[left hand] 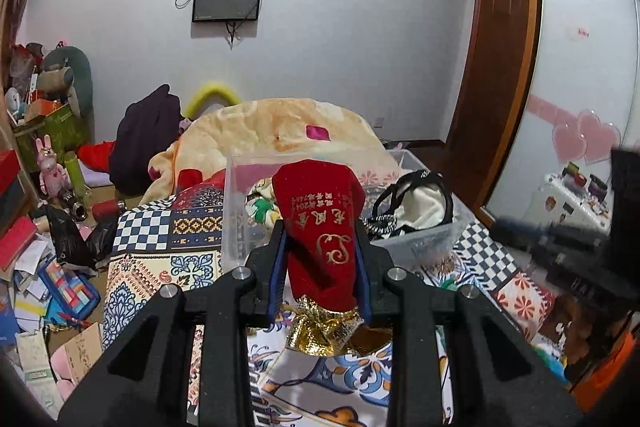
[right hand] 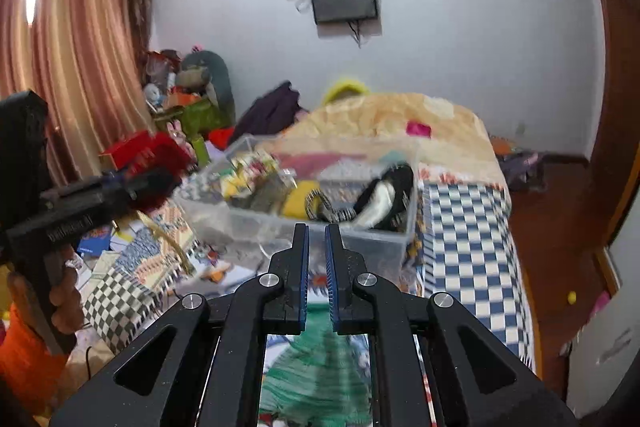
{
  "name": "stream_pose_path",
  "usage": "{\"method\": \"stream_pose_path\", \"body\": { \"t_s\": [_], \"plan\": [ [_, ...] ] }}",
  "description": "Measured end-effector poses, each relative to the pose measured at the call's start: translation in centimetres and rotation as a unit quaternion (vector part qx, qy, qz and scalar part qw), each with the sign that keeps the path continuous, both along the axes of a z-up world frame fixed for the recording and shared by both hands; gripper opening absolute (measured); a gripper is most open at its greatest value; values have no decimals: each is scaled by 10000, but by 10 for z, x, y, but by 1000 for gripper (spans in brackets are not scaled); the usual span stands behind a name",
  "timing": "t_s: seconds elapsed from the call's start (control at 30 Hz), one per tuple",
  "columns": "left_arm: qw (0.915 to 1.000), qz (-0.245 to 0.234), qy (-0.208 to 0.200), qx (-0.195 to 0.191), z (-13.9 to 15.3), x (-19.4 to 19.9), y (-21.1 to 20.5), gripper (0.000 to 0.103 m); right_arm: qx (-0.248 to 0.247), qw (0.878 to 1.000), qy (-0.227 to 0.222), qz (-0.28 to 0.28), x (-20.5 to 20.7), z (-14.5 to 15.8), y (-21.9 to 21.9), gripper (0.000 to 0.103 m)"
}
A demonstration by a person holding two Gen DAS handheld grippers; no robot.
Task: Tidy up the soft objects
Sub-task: 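Carry the sock and red pouch over the clear box with both tools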
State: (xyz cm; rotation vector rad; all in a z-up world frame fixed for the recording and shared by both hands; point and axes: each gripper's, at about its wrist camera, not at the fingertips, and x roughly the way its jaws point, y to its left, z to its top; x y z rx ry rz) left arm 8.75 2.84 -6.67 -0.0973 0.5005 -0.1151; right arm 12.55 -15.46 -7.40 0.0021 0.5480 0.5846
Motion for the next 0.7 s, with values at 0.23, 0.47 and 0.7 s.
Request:
{"method": "stream_pose_path", "body": {
  "t_s": [0.23, 0.47, 0.7],
  "plan": [
    [9999, -3, 84, -62, -6, 3, 2, 30, -617, 9946, 811, 186, 5, -56, 15, 59],
    [10000, 31, 91, 3, -9, 2, 0, 30, -889, 9918, 867, 293, 6, -78, 24, 22],
    [10000, 76, -40, -21, 3, 8, 4, 30, -666, 9962, 445, 352, 4, -45, 22, 12]
  ]
}}
